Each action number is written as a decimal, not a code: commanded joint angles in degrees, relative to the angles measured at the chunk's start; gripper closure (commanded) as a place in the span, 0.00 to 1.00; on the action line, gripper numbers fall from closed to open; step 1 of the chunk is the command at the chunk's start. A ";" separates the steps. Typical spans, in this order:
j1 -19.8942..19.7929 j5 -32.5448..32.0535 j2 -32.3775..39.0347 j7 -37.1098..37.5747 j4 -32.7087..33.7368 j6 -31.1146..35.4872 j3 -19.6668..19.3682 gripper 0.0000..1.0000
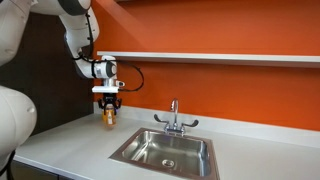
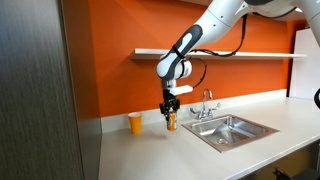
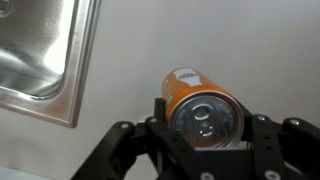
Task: Pick up the can from the counter and put it in the sink
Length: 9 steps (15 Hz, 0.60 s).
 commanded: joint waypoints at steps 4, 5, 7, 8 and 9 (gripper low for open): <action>-4.42 0.57 -7.41 -0.19 -7.10 0.17 -2.22 0.62; -4.97 0.64 -8.06 -0.11 -7.88 0.38 -2.63 0.62; -6.06 0.87 -9.62 -0.02 -9.76 0.63 -3.40 0.62; -6.62 0.94 -10.32 0.00 -10.80 0.93 -3.83 0.62; -7.08 1.14 -11.06 0.01 -11.59 0.95 -4.14 0.62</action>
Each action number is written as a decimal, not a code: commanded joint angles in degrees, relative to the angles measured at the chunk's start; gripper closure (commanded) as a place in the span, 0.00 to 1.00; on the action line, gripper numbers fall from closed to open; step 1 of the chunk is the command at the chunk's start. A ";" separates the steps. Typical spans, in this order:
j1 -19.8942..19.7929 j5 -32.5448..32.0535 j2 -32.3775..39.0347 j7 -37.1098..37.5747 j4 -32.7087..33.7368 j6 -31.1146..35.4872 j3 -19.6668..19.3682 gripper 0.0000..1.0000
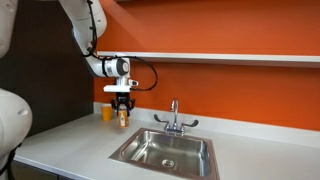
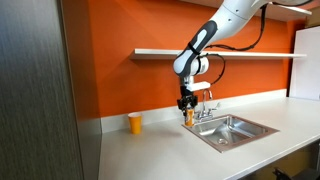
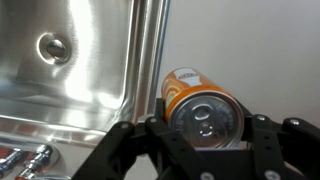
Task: Pick up the can from the counter and put it in the sink
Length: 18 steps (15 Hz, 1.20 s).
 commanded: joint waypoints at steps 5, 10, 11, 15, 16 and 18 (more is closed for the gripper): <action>-3.91 2.04 -7.48 0.03 -8.41 1.69 -2.30 0.62; -5.88 2.70 -9.49 0.07 -11.81 3.01 -4.36 0.62; -6.27 2.69 -9.71 0.03 -12.32 3.32 -4.79 0.62; -7.58 2.58 -9.71 0.12 -13.56 4.48 -6.28 0.62; -7.86 2.56 -9.49 0.10 -13.72 4.92 -6.59 0.62; -8.36 2.68 -8.81 0.01 -13.85 6.05 -7.08 0.62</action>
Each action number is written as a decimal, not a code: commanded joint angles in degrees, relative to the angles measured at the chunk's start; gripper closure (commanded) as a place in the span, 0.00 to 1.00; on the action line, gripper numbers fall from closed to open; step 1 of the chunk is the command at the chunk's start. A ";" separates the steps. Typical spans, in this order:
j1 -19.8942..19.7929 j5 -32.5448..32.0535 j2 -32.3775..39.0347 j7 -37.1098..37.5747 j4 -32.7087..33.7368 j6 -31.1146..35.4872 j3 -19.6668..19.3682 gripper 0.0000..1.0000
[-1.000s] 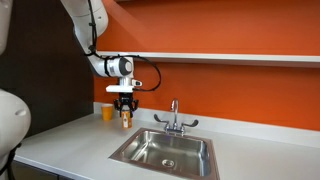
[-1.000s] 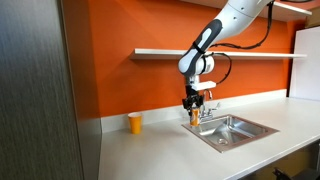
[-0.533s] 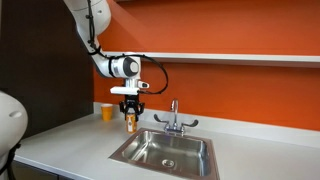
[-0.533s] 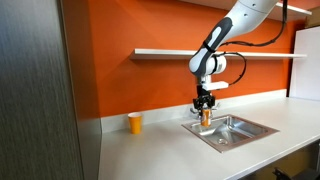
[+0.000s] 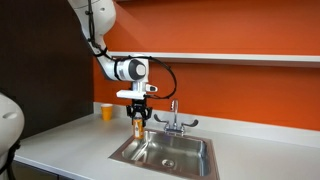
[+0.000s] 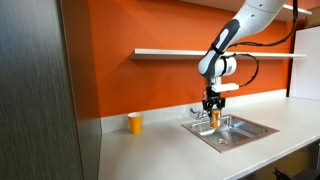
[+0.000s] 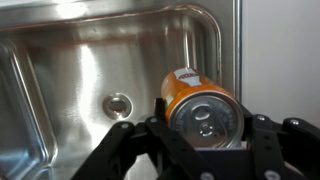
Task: Pick up the can from the counter and put it in the sink
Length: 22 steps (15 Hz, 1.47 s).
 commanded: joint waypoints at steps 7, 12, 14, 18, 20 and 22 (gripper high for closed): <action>-2.72 0.74 3.54 0.52 -0.10 6.63 -1.68 0.62; -3.61 1.78 8.03 0.42 1.25 9.45 -1.99 0.62; -3.75 2.16 9.37 0.55 1.78 10.18 -1.98 0.62; -3.92 2.62 11.71 0.48 3.26 10.58 -1.91 0.62; -4.17 3.42 12.71 0.08 3.95 10.56 -1.65 0.62; -4.07 3.41 13.56 0.23 4.46 10.71 -1.68 0.62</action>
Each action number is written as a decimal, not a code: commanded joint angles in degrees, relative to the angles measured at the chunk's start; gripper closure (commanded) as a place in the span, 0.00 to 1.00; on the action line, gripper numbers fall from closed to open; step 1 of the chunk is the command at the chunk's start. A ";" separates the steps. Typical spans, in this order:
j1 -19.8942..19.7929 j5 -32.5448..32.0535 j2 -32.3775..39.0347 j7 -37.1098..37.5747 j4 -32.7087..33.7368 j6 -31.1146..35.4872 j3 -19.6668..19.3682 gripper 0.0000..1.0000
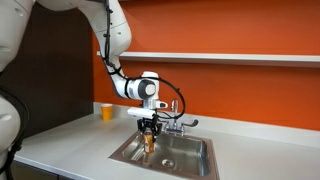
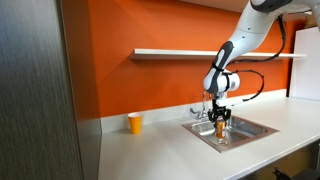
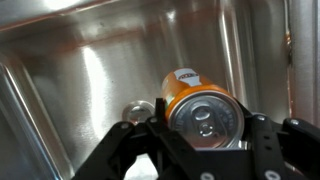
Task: Pick up the can from the counter and put it in the sink
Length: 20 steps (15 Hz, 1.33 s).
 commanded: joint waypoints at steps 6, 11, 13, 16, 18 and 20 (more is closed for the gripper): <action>-1.15 1.63 4.01 -0.20 2.80 0.43 1.36 0.62; -1.29 3.09 6.44 -0.58 3.37 0.93 2.36 0.62; -1.22 2.98 7.33 -0.42 3.63 1.17 2.44 0.62; -1.30 3.02 8.40 -0.45 3.99 1.28 2.65 0.62; -1.32 3.06 8.98 -0.49 4.10 1.30 2.79 0.62; -1.30 3.05 9.56 -0.45 4.20 1.34 2.88 0.62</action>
